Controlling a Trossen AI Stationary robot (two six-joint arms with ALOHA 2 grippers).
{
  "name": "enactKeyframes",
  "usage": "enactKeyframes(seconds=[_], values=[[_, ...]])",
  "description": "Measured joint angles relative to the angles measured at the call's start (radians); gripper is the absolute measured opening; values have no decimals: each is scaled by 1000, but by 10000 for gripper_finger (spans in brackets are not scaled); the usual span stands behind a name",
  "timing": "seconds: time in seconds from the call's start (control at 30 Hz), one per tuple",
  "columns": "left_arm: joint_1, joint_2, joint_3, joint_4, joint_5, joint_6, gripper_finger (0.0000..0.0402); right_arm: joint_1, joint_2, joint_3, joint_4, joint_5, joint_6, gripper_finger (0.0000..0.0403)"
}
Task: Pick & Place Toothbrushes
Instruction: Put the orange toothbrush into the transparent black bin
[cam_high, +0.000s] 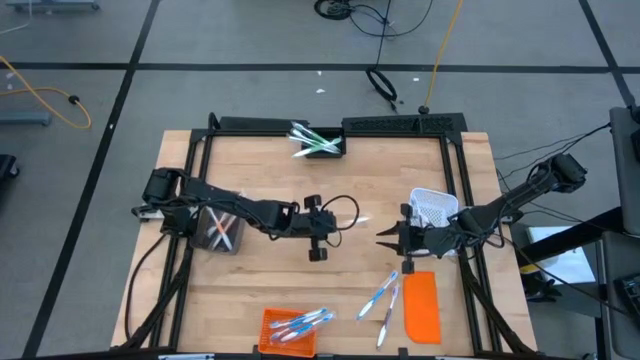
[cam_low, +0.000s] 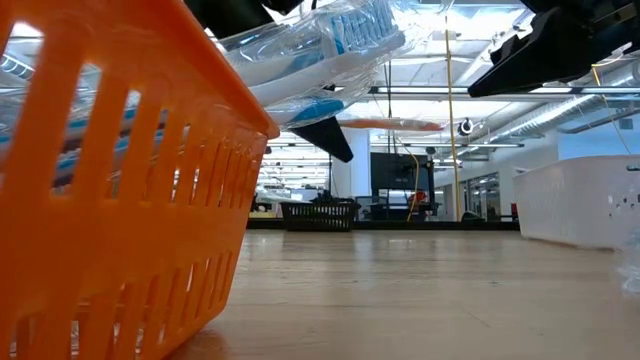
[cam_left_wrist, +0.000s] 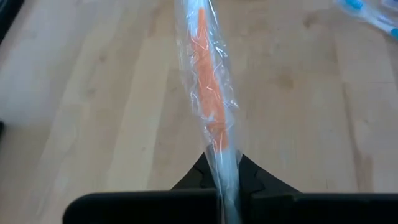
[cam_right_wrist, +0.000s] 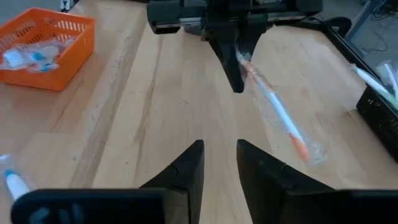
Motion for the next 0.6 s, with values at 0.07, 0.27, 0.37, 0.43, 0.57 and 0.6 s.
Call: enactKeyframes(seconds=[0.07,0.27,0.37,0.43,0.57,0.6], values=[[0,-10,0,-33,-14,-12,1,0,0,0,0,0,1,86],[0,-61,0,-167,-110,-94,1,0,0,0,-1,2,1,86],[-3,-103,0,-266,-141,-146,1,0,0,-1,-3,2,1,86],[-8,-125,1,-320,-168,-188,1,0,0,-1,-10,2,0,86],[-20,-175,1,-479,-225,-310,1,0,0,-1,-16,3,0,86],[-25,-186,1,-528,-239,-348,1,0,0,-1,-16,3,0,86]])
